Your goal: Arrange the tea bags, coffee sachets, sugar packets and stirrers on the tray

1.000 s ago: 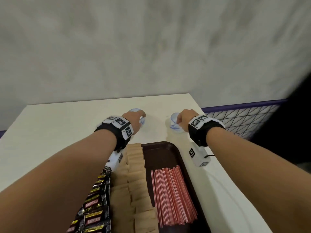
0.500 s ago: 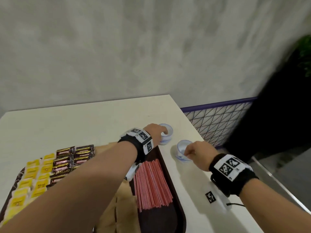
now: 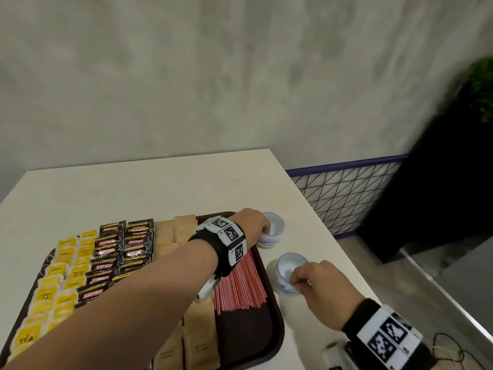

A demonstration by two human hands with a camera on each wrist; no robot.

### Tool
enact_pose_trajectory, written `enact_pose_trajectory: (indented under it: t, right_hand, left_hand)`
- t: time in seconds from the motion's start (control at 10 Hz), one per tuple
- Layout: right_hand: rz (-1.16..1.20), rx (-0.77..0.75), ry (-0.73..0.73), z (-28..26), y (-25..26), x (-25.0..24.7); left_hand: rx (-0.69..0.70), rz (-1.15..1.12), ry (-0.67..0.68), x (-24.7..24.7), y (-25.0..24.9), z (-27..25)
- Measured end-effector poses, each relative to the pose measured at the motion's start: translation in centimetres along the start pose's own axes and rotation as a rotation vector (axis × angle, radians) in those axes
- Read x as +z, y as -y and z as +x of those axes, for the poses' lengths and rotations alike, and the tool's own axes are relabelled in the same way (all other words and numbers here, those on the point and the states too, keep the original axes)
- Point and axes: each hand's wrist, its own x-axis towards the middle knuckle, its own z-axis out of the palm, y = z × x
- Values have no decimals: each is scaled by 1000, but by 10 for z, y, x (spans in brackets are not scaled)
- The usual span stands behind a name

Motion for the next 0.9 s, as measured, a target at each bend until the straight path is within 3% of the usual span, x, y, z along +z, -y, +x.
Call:
enact_pose_trajectory:
  t: [0.5, 0.8, 0.9]
  right_hand:
    - [26, -12, -51, 9, 9, 8]
    - [12, -4, -82, 20, 13, 13]
    - [162, -12, -180, 16, 10, 6]
  left_hand:
    - [-36, 69, -52, 4, -7, -6]
    - [-57, -48, -83, 11, 1, -7]
    - [-20, -107, -214, 3, 6, -23]
